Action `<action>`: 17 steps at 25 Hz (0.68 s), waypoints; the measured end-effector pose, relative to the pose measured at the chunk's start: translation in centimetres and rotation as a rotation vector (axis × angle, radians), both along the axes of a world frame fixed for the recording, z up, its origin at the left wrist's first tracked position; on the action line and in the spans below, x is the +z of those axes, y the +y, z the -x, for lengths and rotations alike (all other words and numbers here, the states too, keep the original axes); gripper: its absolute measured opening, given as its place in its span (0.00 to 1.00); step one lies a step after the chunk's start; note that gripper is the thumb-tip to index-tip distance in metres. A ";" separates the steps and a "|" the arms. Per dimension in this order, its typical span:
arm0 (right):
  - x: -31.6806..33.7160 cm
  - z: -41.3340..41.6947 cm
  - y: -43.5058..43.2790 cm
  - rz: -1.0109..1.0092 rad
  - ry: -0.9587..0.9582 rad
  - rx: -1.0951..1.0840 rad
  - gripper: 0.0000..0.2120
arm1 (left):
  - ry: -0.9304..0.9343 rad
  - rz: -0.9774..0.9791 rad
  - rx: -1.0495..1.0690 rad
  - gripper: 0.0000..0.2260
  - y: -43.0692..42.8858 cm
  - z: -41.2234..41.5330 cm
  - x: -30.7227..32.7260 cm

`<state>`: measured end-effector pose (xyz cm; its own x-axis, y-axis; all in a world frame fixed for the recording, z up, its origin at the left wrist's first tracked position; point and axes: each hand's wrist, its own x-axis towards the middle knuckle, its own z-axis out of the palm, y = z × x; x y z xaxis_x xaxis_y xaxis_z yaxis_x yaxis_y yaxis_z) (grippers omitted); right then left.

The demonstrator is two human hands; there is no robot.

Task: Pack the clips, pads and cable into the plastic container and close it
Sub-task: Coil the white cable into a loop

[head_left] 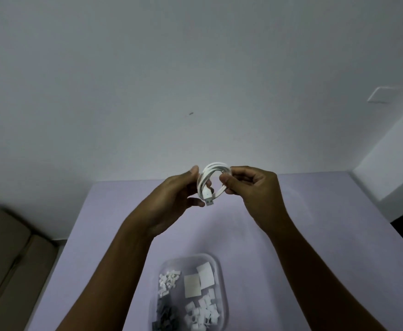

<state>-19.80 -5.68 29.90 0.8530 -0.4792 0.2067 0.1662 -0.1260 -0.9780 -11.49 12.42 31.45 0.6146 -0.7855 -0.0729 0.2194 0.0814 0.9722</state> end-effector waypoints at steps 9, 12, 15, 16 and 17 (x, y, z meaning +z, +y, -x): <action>-18.4 1.2 3.8 -0.083 0.638 0.043 0.09 | -0.213 -0.732 0.315 0.09 3.0 2.4 -18.2; -23.5 2.1 5.7 -0.085 0.807 0.075 0.09 | -0.155 -0.782 0.345 0.09 4.5 4.5 -24.1; -27.9 2.2 7.4 -0.029 0.953 0.111 0.09 | -0.142 -0.884 0.341 0.06 5.6 5.2 -28.6; -28.9 2.1 7.9 -0.015 0.994 0.132 0.09 | -0.158 -0.935 0.322 0.06 5.8 5.2 -29.6; -30.0 2.0 8.3 0.005 1.033 0.157 0.09 | -0.169 -0.980 0.303 0.05 6.0 5.3 -30.7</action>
<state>-21.79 2.63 -0.10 0.6682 -0.3486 -0.6573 -0.7359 -0.1796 -0.6529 -16.77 18.37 0.79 0.8378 -0.2394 -0.4907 0.1763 -0.7320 0.6581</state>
